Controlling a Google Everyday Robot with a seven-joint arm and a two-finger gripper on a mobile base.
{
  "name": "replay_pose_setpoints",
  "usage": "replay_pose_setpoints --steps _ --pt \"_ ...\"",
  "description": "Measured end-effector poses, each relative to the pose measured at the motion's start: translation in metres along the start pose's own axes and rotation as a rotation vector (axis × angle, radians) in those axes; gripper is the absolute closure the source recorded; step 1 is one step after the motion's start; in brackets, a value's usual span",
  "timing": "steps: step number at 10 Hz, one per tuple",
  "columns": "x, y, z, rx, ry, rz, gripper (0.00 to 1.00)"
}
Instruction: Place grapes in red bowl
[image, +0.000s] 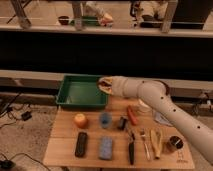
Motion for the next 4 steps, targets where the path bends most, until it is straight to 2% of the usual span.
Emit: replay_pose_setpoints --steps 4 --pt "0.033 -0.020 0.007 0.055 0.040 0.015 1.00"
